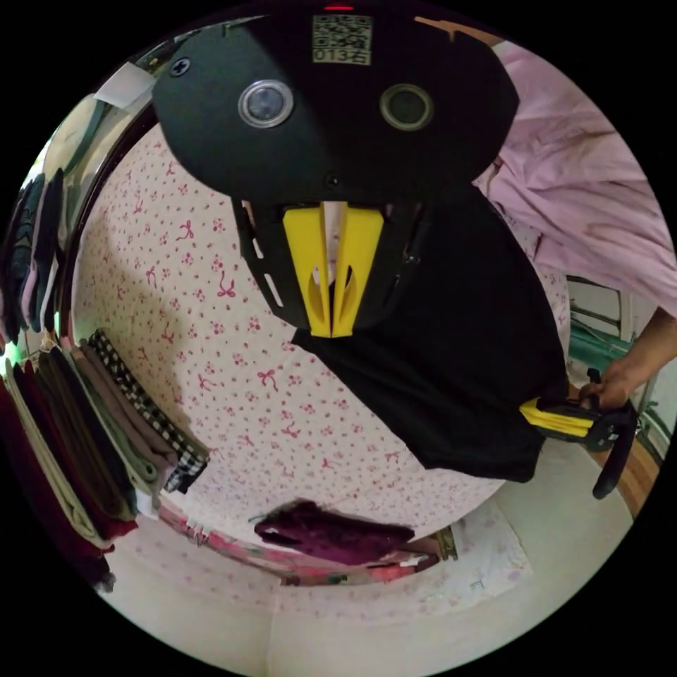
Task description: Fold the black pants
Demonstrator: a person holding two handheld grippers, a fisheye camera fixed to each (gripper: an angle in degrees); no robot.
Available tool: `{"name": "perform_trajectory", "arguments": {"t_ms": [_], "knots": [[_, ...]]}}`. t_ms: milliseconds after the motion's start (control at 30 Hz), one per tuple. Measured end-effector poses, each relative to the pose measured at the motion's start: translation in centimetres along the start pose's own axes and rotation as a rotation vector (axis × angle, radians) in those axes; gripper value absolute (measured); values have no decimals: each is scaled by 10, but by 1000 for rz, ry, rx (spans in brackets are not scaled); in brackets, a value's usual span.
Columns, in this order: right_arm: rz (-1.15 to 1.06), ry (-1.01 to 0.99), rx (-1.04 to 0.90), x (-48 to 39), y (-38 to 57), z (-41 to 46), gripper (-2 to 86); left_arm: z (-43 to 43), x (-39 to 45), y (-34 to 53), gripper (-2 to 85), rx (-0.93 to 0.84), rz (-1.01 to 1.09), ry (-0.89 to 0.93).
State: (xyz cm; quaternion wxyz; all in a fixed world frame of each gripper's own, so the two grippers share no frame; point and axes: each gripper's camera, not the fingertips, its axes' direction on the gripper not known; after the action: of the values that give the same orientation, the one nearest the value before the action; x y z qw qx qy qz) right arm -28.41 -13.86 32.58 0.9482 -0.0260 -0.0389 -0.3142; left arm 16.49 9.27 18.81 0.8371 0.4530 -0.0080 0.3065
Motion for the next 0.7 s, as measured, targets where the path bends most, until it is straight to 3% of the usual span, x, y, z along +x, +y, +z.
{"name": "perform_trajectory", "arguments": {"t_ms": [167,300,400,500,567,700], "knots": [[-65,73,67,-36,-3,4,3,0,-26,18,-3,-21,-13,57],[-37,3,-110,-36,-13,37,4,-22,-46,37,-2,0,-24,62],[-41,11,34,-45,-22,16,4,-57,-68,76,1,69,-76,-20],[-130,-17,89,-70,-48,11,5,-89,-122,141,10,166,-311,11],[-189,-83,86,-89,-70,15,7,-107,-178,211,36,270,-566,114],[-338,-193,89,-144,-135,31,20,-119,-242,310,82,422,-840,252]]}}
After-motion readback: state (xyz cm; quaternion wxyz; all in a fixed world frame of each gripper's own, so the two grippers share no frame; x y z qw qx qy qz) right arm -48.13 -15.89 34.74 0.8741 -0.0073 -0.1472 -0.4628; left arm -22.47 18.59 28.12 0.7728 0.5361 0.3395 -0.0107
